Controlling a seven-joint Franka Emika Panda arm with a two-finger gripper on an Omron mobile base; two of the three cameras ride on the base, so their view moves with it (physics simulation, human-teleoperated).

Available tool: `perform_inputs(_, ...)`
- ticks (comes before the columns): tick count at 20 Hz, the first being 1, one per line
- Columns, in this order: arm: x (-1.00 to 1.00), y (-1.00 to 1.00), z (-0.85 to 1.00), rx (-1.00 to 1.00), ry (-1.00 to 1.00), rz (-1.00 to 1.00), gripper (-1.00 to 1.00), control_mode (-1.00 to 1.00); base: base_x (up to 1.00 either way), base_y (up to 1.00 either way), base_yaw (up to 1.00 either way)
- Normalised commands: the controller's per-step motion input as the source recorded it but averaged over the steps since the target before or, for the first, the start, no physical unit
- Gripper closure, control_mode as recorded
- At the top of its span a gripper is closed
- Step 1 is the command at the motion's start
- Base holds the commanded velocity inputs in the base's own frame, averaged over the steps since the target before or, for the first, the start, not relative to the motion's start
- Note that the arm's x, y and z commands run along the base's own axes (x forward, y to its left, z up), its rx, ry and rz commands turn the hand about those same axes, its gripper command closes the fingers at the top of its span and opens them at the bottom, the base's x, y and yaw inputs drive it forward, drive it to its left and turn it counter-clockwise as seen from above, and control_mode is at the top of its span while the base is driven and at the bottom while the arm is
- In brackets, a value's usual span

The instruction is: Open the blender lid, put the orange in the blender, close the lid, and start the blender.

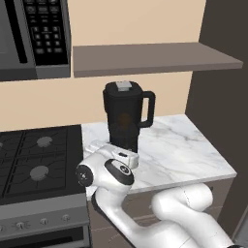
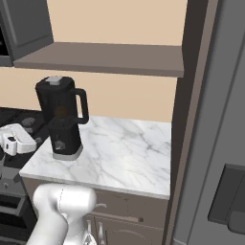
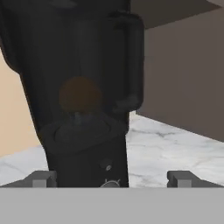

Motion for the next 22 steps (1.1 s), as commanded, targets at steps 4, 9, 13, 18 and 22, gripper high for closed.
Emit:
perform_inputs(4,0.00,-0.01,-0.43,-0.02,-0.19,-0.23,-1.00,-1.00,0.00,0.00,0.00)
perform_inputs(9,0.00,-0.09,-0.05,0.00,-0.16,-0.30,-1.00,-1.00,0.00,0.00,0.00)
perform_inputs(13,0.00,-0.09,-0.05,0.00,-0.03,-0.31,-1.00,-1.00,0.00,0.00,0.00)
perform_inputs(18,0.08,-0.06,-0.27,0.00,0.00,-0.25,-1.00,-1.00,0.00,0.00,0.00)
perform_inputs(22,0.25,0.00,-0.19,0.00,0.00,-0.13,-1.00,-1.00,0.00,0.00,0.00)
